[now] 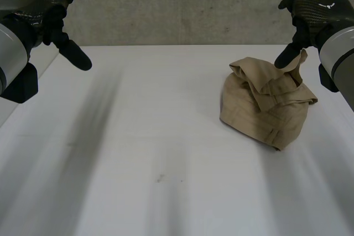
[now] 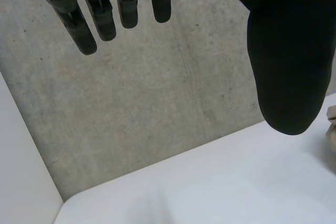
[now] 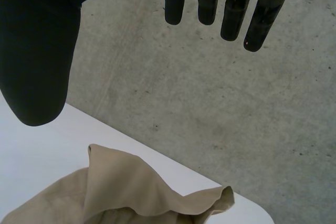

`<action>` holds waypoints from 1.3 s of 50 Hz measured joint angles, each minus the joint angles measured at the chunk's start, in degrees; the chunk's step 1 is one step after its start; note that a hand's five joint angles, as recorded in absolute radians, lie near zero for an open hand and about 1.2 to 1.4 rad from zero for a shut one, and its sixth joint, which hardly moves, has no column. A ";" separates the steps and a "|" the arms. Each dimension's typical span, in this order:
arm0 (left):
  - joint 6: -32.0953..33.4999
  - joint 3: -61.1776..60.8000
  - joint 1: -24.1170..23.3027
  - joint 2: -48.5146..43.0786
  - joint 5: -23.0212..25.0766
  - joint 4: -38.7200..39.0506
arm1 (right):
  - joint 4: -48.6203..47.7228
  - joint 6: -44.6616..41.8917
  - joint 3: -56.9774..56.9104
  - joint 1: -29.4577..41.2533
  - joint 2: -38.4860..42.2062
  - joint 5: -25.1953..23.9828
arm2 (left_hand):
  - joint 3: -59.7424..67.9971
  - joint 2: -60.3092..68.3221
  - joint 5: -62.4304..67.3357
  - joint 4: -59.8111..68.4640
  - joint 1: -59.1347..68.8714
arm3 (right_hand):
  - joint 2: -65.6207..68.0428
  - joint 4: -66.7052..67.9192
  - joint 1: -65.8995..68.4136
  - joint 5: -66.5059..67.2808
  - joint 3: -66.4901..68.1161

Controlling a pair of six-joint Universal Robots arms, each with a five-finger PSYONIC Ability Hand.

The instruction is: Fold the shorts.

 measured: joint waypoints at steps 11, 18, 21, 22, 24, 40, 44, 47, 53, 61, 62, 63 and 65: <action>-0.05 -0.58 -0.08 0.10 0.11 -0.08 | 0.48 -0.40 -0.15 0.43 0.44 -0.06 | 0.00 0.00 0.00 0.00 0.00 | 0.00 0.00 0.00 0.00 0.00; -0.16 -1.36 -0.13 0.31 0.14 0.87 | 1.15 -1.69 -0.38 0.43 0.84 -1.16 | 0.00 0.00 0.00 0.00 0.00 | 0.00 0.00 0.00 -0.01 0.00; -0.13 -1.71 -0.15 0.47 0.15 1.79 | 2.98 -3.97 -0.72 0.25 1.06 -2.43 | 0.00 0.00 0.00 0.00 0.00 | 0.00 0.00 0.00 -0.02 0.00; -0.12 -1.84 -0.15 0.53 0.15 2.11 | 3.60 -4.64 -0.84 0.19 1.12 -2.83 | 0.00 0.00 0.00 0.00 0.00 | 0.00 0.00 0.00 -0.02 0.00; -0.04 -2.32 -0.16 0.79 0.15 3.29 | 9.38 -9.02 -1.61 -0.38 1.59 -5.97 | 0.00 0.00 0.00 0.00 0.00 | 0.00 0.00 0.00 -0.01 0.01; 0.08 -3.11 -0.11 1.75 0.16 5.29 | 13.93 -15.11 12.53 -6.77 9.16 -13.97 | 0.00 0.00 0.00 0.00 0.00 | 8.64 8.36 7.40 7.38 9.69; 0.03 -3.19 -0.15 1.72 0.16 5.31 | 3.20 -15.26 19.22 -7.42 11.43 -13.46 | 0.00 0.00 0.00 0.00 0.00 | 11.77 11.54 9.69 10.02 12.58; -0.01 -3.28 -0.16 1.65 0.16 5.32 | -2.59 -15.28 21.83 -7.99 13.13 -13.21 | 0.00 0.00 0.00 0.00 0.00 | 13.71 13.26 11.16 11.60 14.29; -0.08 -3.64 -0.18 1.32 0.14 5.47 | -9.66 -15.27 23.52 -9.21 15.12 -13.07 | 0.00 0.00 0.00 0.00 0.00 | 17.75 16.78 14.27 15.04 18.32; 0.01 -4.52 -0.18 1.11 0.14 6.59 | -14.75 -15.62 23.43 -10.02 17.06 -13.04 | 0.00 0.00 0.00 0.00 0.00 | 21.62 20.68 17.22 18.81 22.09; 0.02 -4.60 -0.18 1.11 0.14 6.71 | -15.08 -15.74 23.37 -10.05 17.27 -13.04 | 0.00 0.00 0.00 0.00 0.00 | 21.62 20.68 17.22 18.81 22.09; 0.02 -4.74 -0.18 1.13 0.14 6.90 | -15.74 -16.09 23.21 -10.12 17.76 -13.04 | 0.00 0.00 0.00 0.00 0.00 | 22.86 22.05 17.95 20.05 23.42; 0.02 -4.86 -0.18 1.18 0.14 7.08 | -16.29 -16.57 23.09 -10.19 18.27 -13.04 | 0.00 0.00 0.00 0.00 0.00 | 23.74 22.99 19.07 20.92 24.34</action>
